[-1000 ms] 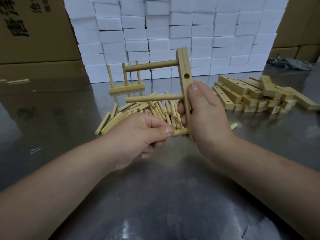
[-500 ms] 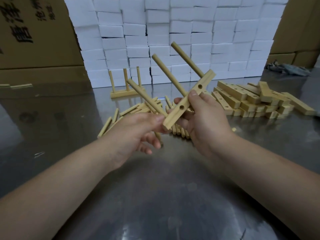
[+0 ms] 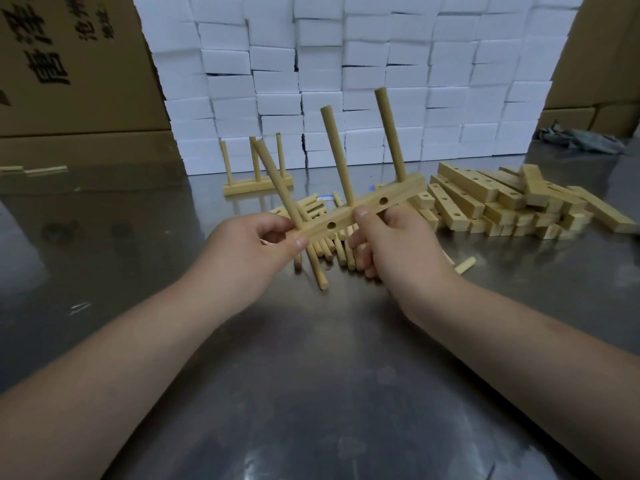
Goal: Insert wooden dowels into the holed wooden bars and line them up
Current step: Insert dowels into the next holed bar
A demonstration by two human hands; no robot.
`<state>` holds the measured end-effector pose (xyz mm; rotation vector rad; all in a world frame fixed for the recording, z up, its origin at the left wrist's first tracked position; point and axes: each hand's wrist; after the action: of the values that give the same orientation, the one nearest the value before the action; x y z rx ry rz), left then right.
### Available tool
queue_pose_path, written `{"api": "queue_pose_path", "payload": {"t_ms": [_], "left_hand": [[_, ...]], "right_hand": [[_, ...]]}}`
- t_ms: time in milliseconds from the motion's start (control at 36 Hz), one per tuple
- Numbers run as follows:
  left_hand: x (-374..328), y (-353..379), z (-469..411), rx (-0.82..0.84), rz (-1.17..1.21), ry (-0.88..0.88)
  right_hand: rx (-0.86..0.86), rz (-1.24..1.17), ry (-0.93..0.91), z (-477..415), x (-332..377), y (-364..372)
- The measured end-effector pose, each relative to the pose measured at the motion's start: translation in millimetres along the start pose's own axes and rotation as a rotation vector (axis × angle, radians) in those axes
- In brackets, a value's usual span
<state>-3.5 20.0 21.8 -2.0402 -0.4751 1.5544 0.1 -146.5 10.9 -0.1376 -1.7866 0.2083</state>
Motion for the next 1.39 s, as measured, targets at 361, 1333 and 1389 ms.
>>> {"api": "queue_pose_path", "payload": {"t_ms": [361, 1333, 1389], "left_hand": [[18, -50, -62, -0.143, -0.18, -0.113], [123, -67, -189, -0.103, -0.442, -0.361], [124, -65, -190, -0.071, -0.444, -0.346]], "right_hand": [[0.349, 0.413, -0.188, 15, -5, 9], [0.484, 0.506, -0.143, 11, -4, 9], [0.487, 0.506, -0.141, 11, -4, 9]]}}
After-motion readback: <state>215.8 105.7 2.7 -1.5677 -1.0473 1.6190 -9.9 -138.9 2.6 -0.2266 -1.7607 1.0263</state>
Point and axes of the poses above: each hand's wrist, its own z-axis away from the middle knuckle, its own y-axis out of the palm, x = y × z, and after that the axes turned 13 degrees about x, right-handed
